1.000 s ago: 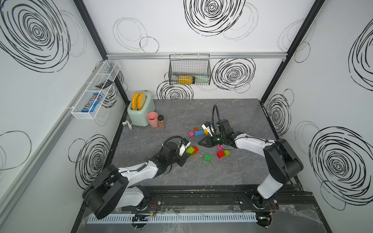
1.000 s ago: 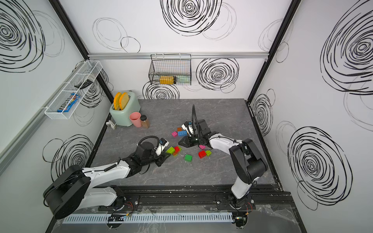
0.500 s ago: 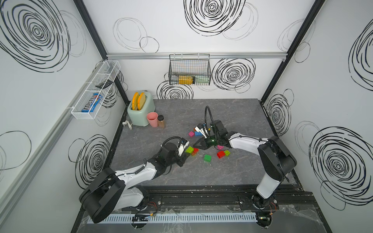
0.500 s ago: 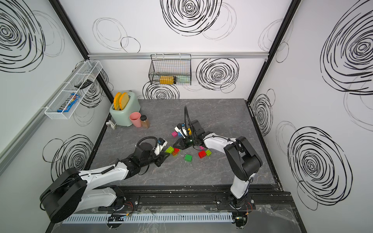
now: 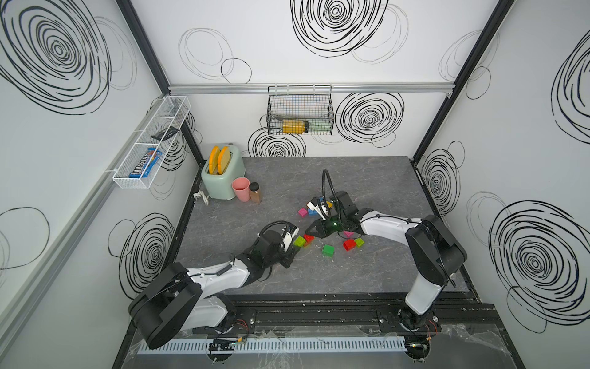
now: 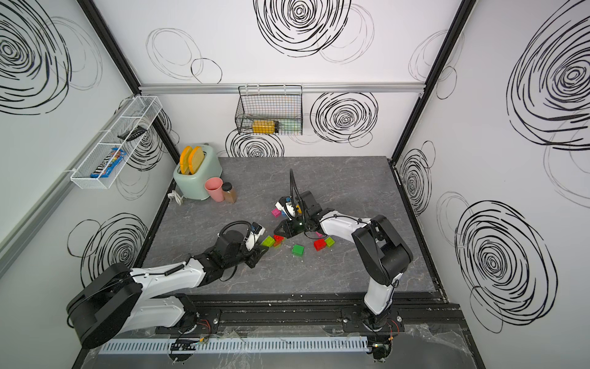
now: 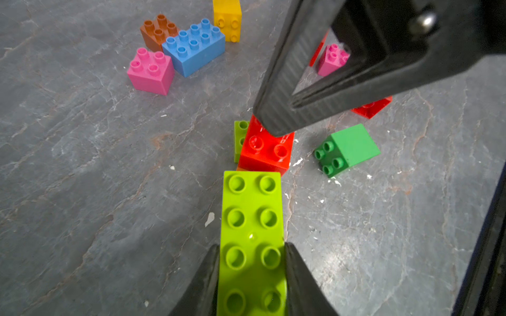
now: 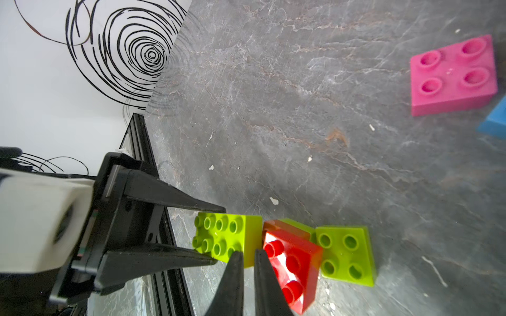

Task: Assemble the number 4 with lego
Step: Assemble the lego brick with the lego brick.

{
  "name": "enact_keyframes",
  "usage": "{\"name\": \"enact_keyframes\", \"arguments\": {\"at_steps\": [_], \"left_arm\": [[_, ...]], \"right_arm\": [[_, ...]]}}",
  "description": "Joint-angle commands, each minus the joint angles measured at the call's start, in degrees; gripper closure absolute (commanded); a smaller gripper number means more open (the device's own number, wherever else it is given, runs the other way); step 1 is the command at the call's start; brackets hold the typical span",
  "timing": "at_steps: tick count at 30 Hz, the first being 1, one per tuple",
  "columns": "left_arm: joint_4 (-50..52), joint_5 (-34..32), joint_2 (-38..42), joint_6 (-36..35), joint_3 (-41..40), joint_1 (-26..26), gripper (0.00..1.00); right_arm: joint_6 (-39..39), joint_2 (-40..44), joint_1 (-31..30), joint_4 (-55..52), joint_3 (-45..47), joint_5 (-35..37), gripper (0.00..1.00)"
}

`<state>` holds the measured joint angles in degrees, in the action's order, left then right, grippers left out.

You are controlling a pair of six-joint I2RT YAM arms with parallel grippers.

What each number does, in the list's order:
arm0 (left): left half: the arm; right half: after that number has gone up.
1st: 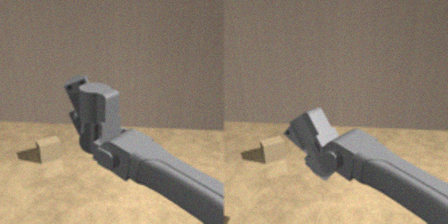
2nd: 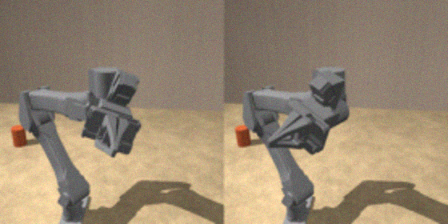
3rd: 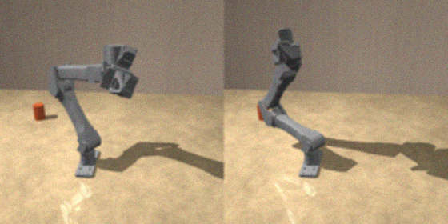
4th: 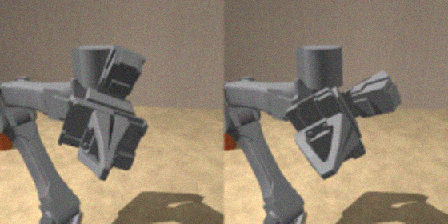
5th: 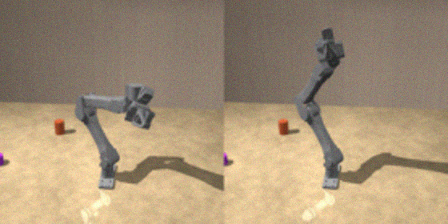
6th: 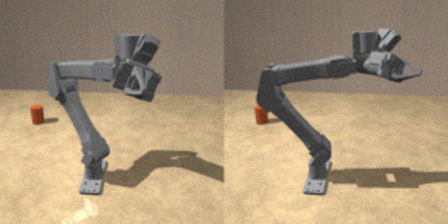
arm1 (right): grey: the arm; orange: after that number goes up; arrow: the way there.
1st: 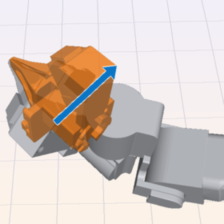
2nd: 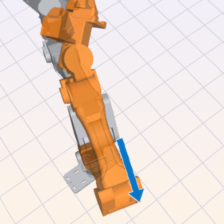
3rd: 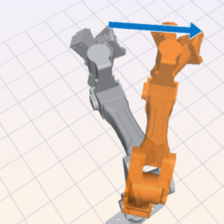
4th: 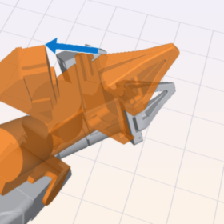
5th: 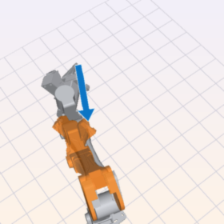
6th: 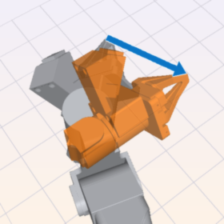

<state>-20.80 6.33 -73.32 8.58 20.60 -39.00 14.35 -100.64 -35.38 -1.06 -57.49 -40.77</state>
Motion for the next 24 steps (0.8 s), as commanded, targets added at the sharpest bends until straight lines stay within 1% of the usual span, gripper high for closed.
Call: {"name": "enact_keyframes", "arguments": {"at_steps": [1,10,19,24], "left_arm": [[-4.40,0.47,-0.47,-1.19,0.36,-0.28,1.00],[-5.51,3.35,-2.22,-2.51,0.21,-0.19,1.00],[-3.48,2.31,-3.48,-3.74,1.02,-0.11,1.00],[-3.21,2.65,-4.13,-3.76,1.26,-0.11,1.00]], "right_arm": [[-2.37,0.29,-0.61,-1.91,-1.37,0.20,0.85],[-2.45,-2.06,-1.36,-3.38,-1.83,1.40,0.86],[-3.01,-2.50,-2.69,-3.86,-2.70,-0.19,0.85],[-3.47,-3.75,-2.95,-5.12,-3.51,0.77,0.89]]}}
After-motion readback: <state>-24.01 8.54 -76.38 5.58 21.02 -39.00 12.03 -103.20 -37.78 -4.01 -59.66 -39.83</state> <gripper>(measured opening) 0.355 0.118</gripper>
